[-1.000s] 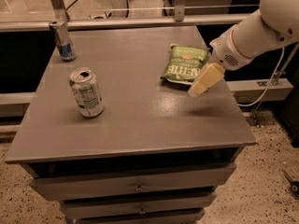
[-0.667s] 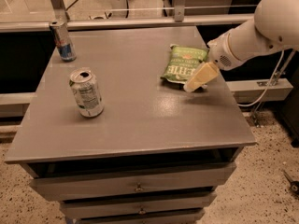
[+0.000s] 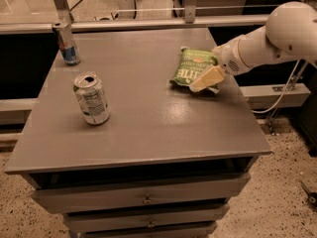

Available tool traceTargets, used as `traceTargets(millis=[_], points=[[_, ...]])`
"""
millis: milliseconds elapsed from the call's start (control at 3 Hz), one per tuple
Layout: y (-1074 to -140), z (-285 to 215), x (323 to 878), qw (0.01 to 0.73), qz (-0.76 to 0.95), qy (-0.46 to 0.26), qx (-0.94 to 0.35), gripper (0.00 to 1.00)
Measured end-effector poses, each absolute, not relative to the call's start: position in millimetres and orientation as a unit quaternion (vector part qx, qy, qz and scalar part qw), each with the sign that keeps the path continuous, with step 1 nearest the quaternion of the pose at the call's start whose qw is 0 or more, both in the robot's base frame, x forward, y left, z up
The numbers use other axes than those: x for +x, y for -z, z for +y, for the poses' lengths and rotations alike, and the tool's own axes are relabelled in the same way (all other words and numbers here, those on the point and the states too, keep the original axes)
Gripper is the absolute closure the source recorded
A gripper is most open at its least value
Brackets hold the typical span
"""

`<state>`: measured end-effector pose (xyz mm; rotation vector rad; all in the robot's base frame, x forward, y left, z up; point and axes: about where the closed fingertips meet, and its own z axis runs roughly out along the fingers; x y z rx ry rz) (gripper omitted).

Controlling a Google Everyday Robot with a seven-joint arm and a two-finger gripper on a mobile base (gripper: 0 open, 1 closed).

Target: Move green jalapeno chip bag near redbull can

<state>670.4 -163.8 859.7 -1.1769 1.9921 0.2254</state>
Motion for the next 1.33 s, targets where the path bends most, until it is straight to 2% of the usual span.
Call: traceTargets(millis=[1000, 1333], points=[[-873, -149, 665, 0.429, 0.762, -0.108, -0.473, 0.87], [-900, -146, 658, 0.454, 0.742, -0.111, -0.48, 1.0]])
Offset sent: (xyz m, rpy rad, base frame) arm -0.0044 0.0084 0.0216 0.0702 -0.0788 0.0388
